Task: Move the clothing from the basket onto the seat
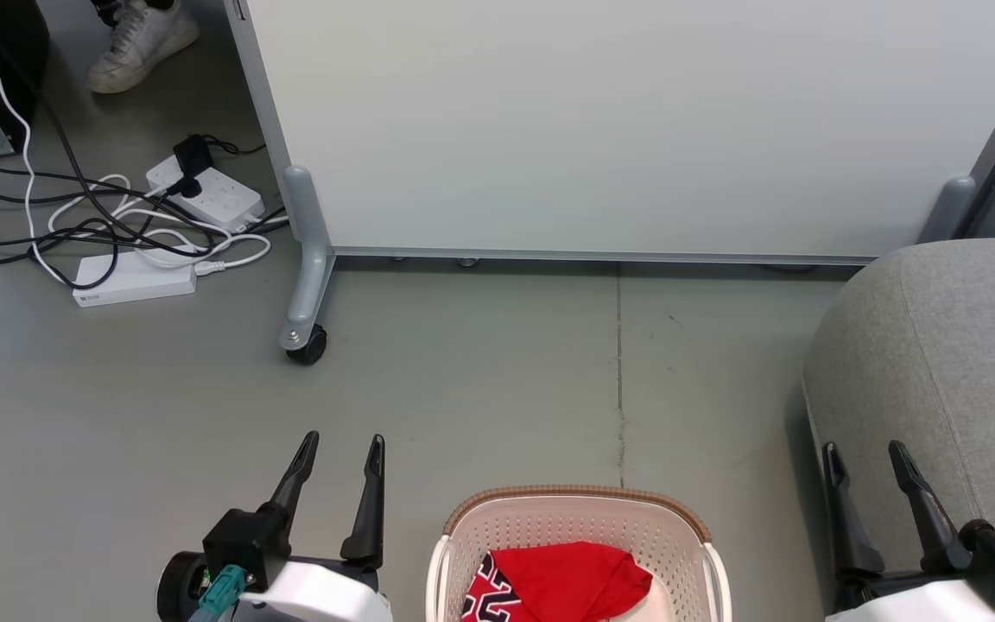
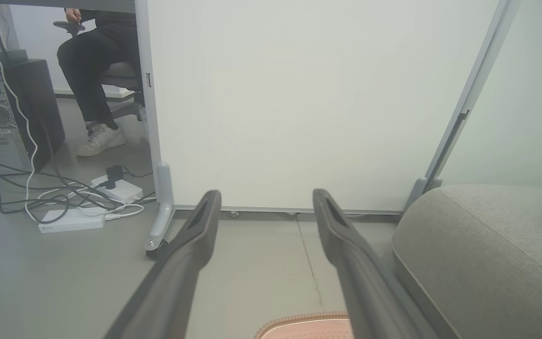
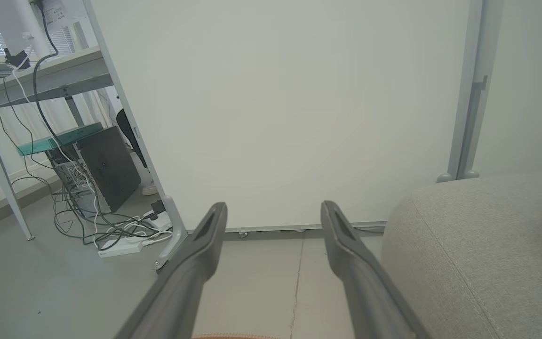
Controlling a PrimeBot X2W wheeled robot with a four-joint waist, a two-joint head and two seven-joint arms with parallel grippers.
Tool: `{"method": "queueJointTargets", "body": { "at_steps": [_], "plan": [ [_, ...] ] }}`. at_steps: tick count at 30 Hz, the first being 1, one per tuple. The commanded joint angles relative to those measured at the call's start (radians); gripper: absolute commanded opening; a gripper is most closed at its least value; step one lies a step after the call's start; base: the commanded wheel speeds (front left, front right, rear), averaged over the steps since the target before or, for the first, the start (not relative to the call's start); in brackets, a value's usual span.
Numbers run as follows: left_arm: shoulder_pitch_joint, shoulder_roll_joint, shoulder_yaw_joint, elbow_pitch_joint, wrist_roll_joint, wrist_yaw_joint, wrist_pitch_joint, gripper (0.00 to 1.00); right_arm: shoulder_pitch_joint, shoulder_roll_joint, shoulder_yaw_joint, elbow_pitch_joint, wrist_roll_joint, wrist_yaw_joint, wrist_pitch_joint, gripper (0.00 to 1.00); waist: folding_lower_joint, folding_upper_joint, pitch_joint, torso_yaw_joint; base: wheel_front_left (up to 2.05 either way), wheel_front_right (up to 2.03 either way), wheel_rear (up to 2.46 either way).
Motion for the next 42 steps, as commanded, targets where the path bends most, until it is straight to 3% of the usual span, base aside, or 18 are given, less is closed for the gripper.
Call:
{"method": "queueJointTargets", "body": {
  "at_steps": [1,20,25,34,42],
  "plan": [
    [0.015,0.004,0.004,-0.005,0.008,0.0,-0.001,1.0,0.012,-0.005,-0.001,0.008,0.0,0.0,-0.004,1.0,0.0,0.0,-0.002,0.0,0.0,0.0,0.0],
    [0.009,0.004,-0.023,0.013,0.002,-0.024,-0.001,1.0,-0.012,-0.005,-0.007,0.018,-0.02,0.001,-0.005,1.0,0.0,0.0,0.0,0.001,0.0,0.0,0.0],
    [-0.01,0.004,-0.053,0.055,-0.007,-0.038,-0.001,1.0,-0.037,-0.005,-0.046,0.022,-0.076,0.0,-0.005,1.0,0.0,0.0,0.036,-0.018,0.0,0.0,0.0],
    [-0.15,0.004,-0.122,0.2,0.064,-0.074,-0.001,1.0,-0.187,-0.005,-0.098,-0.012,-0.126,0.0,-0.005,1.0,0.0,0.0,0.255,-0.079,0.0,0.0,0.0],
    [-0.362,0.004,-0.18,0.411,0.165,-0.094,-0.001,1.0,-0.334,-0.005,-0.107,-0.074,-0.07,0.0,-0.005,1.0,0.0,0.0,0.504,-0.146,0.0,0.0,0.0]
  ]
}}
